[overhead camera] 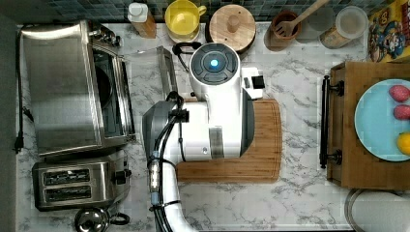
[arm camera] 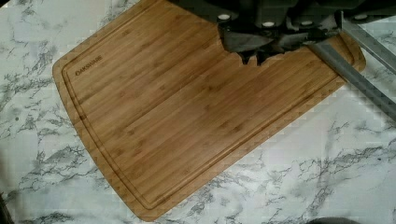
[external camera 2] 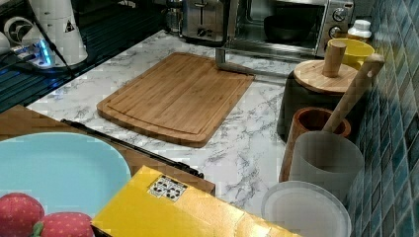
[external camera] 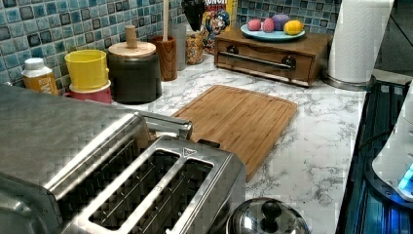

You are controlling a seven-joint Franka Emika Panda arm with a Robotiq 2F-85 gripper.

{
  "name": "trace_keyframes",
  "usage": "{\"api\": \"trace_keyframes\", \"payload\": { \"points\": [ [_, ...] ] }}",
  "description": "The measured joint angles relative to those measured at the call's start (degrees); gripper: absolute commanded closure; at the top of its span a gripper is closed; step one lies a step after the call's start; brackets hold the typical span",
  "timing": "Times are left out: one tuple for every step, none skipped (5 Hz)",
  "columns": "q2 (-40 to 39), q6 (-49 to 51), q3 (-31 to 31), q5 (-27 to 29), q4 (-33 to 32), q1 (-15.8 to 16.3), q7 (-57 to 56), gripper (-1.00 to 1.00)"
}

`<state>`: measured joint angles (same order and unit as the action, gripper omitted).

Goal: Close the oven.

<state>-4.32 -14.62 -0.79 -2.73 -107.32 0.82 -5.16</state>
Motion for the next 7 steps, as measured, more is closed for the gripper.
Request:
{"api": "trace_keyframes", "payload": {
  "points": [
    [-0.13,-0.69,-0.10,-0.19,-0.39,0.01,0.00,1.00],
    [-0.40,-1.48,-0.20,-0.08,-1.40,-0.24,-5.71,1.00],
    [-1.16,-3.99,0.84,9.67,-3.36,-0.97,-19.85,1.00],
    [-3.36,-6.00,3.06,15.93,-3.97,-1.69,-35.77,1.00],
    [-6.57,-5.50,3.81,24.97,-3.92,-4.15,-51.27,1.00],
    [-11.34,-2.99,4.04,29.71,-2.91,-6.40,-62.04,1.00],
    [-16.01,-1.85,4.11,33.25,-2.52,-7.59,-70.04,1.00]
  ]
}}
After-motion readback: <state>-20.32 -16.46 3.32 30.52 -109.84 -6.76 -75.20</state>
